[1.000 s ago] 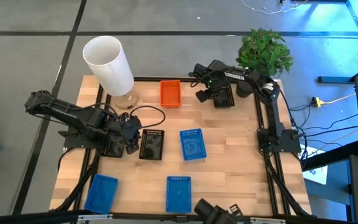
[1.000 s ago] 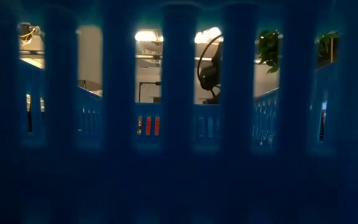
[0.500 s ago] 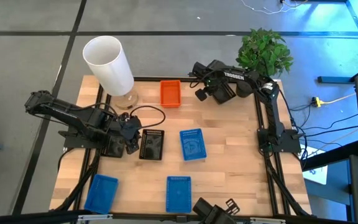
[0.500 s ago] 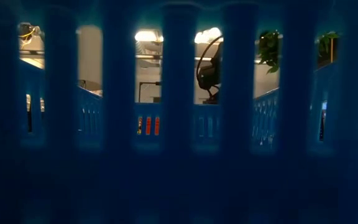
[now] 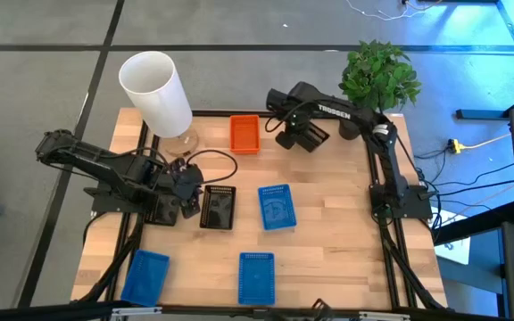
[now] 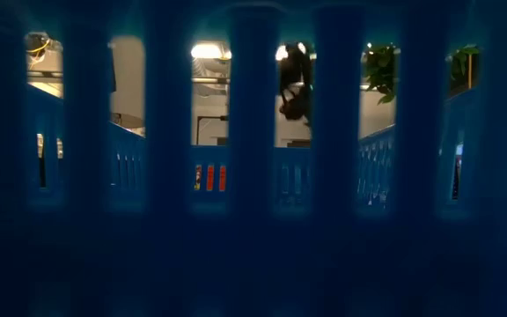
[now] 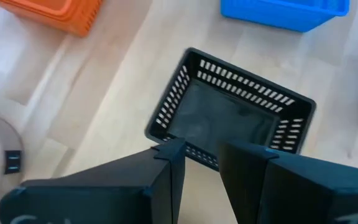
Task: Stack baskets by color
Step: Stack the top black bin on top of the bottom right black bin
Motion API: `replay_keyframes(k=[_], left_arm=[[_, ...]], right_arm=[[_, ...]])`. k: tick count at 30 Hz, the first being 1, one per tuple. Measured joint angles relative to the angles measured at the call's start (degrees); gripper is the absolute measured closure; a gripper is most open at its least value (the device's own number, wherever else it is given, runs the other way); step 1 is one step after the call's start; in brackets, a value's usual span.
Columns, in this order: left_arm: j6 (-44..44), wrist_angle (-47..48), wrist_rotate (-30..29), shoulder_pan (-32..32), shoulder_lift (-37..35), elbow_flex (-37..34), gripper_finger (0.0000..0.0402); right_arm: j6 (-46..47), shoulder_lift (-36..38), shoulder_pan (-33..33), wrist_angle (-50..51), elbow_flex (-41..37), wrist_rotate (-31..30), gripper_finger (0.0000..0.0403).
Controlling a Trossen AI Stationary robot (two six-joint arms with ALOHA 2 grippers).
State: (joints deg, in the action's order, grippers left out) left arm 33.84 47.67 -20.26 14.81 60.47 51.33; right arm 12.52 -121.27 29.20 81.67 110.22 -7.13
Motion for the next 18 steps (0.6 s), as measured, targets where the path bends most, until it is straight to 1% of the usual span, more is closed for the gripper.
replay_keyframes(k=[3, 5, 10, 14, 18], left_arm=[[-0.08, 0.95, -1.61, 0.0, 0.0, 0.0, 0.0318], [-0.09, 1.96, -2.09, 0.0, -0.06, 0.0, 0.0318], [-0.04, 5.36, -6.07, 0.0, -0.37, 0.0, 0.0318], [0.33, 6.92, -9.59, -0.04, -2.96, 0.0, 0.0318], [0.03, 7.19, -10.71, -0.04, -6.84, 0.0, 0.0318]], right_arm=[[0.67, 0.03, -3.14, 4.58, 6.17, -3.27, 0.04], [0.73, 0.09, -5.46, 7.05, 10.17, -4.4, 0.04], [-1.5, 0.11, -12.14, 8.4, 19.53, -4.99, 0.04], [-8.9, 0.17, -18.09, 8.3, 24.04, -4.82, 0.0401], [-18.37, 0.2, -23.78, 6.83, 24.76, -4.81, 0.0401]])
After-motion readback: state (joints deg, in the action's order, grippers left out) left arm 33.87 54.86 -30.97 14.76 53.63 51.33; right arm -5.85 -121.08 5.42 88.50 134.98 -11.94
